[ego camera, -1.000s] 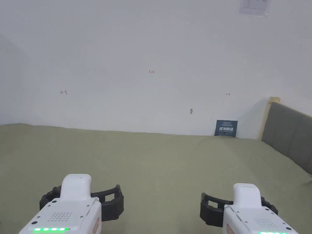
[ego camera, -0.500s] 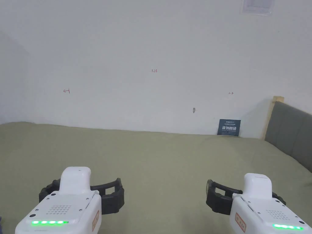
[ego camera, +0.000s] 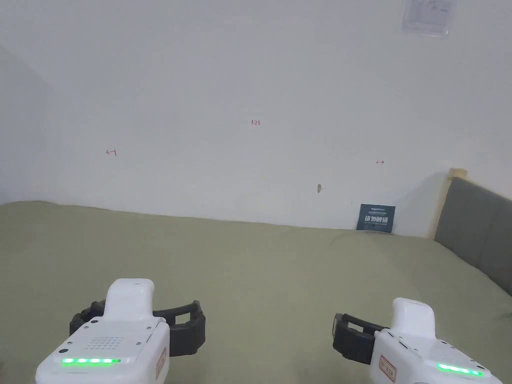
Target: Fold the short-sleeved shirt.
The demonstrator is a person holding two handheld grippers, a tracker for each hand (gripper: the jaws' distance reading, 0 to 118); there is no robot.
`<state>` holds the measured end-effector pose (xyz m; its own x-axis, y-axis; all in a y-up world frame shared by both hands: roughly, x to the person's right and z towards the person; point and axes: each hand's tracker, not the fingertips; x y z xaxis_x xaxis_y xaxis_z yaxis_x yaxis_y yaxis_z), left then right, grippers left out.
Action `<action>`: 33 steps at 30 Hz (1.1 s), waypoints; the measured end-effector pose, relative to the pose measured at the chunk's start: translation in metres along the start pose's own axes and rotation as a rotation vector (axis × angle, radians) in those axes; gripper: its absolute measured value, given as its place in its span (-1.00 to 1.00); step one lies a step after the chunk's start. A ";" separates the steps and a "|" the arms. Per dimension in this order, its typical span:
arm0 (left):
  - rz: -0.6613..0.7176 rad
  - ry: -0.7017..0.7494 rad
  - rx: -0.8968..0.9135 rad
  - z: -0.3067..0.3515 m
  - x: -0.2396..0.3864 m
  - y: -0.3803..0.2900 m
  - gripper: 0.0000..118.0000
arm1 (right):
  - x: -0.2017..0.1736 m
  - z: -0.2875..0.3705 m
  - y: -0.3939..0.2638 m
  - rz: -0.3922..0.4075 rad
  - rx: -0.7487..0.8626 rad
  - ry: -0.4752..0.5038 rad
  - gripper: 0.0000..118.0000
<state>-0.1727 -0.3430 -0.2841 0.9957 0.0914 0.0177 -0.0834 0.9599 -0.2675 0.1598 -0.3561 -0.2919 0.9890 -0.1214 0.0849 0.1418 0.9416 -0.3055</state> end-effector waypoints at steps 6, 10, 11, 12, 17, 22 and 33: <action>0.017 0.000 0.010 0.001 -0.002 0.002 1.00 | 0.000 0.006 0.013 0.031 0.007 -0.034 1.00; 0.012 0.002 0.018 0.002 -0.001 0.005 1.00 | 0.000 0.009 0.015 0.022 0.025 -0.017 1.00; 0.008 0.001 0.016 0.003 -0.001 0.006 1.00 | 0.000 0.009 0.015 0.012 0.024 -0.016 1.00; 0.004 0.000 0.014 0.003 -0.001 0.006 1.00 | 0.000 0.009 0.014 0.008 0.018 -0.014 1.00; -0.011 -0.004 0.019 0.007 -0.001 0.007 1.00 | -0.001 0.009 0.013 0.015 0.015 -0.006 1.00; -0.008 -0.002 0.024 0.008 -0.002 0.009 1.00 | -0.001 0.010 0.013 0.013 0.007 0.010 1.00; -0.027 -0.002 0.008 0.008 0.000 0.007 1.00 | -0.005 0.009 0.016 0.058 -0.012 0.022 1.00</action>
<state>-0.1732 -0.3342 -0.2784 0.9975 0.0656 0.0268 -0.0565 0.9643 -0.2588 0.1564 -0.3381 -0.2888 0.9962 -0.0738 0.0461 0.0847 0.9433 -0.3209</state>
